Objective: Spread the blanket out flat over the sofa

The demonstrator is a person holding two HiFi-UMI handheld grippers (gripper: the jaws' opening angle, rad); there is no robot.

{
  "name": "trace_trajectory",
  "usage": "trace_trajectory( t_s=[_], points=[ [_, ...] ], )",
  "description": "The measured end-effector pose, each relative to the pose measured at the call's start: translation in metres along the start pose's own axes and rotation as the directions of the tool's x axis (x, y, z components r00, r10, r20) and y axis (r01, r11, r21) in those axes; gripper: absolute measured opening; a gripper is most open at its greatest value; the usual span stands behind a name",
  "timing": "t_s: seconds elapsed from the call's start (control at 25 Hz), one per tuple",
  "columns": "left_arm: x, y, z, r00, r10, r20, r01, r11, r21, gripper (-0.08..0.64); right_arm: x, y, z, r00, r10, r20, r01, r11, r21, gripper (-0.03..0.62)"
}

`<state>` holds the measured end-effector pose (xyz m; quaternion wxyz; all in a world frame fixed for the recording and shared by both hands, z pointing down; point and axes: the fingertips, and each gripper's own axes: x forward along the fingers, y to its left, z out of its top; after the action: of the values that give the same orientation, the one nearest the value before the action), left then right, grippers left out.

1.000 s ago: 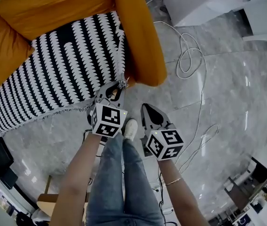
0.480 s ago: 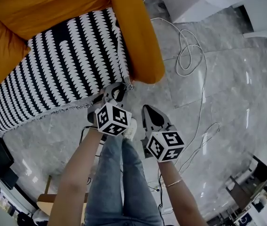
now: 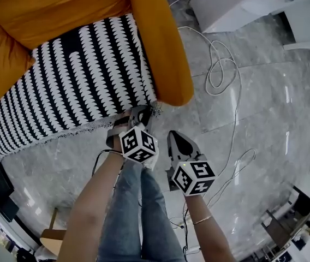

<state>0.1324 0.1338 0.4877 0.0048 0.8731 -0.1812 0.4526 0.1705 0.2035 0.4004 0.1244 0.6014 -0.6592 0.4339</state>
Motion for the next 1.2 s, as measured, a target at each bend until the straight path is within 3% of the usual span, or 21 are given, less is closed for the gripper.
trace_trajectory(
  t_s=[0.32, 0.68, 0.96, 1.2],
  points=[
    [0.021, -0.020, -0.009, 1.000, -0.009, -0.014, 0.009, 1.000, 0.008, 0.031, 0.002, -0.009, -0.017, 1.000, -0.015, -0.017, 0.015, 1.000, -0.002, 0.011],
    [0.042, -0.010, -0.056, 0.998, -0.026, -0.052, 0.026, 1.000, 0.004, 0.031, 0.036, 0.006, -0.044, 0.999, -0.024, -0.033, 0.024, 1.000, -0.005, 0.011],
    [0.066, -0.005, -0.048, 0.994, -0.030, -0.102, 0.032, 0.999, 0.019, 0.031, 0.042, -0.010, -0.040, 0.999, -0.024, -0.047, 0.024, 1.000, -0.005, 0.011],
    [0.046, 0.016, -0.030, 0.995, -0.014, -0.103, 0.020, 0.998, 0.058, 0.032, 0.031, 0.006, -0.018, 0.999, -0.024, -0.037, 0.023, 0.999, -0.035, 0.011]
  ],
)
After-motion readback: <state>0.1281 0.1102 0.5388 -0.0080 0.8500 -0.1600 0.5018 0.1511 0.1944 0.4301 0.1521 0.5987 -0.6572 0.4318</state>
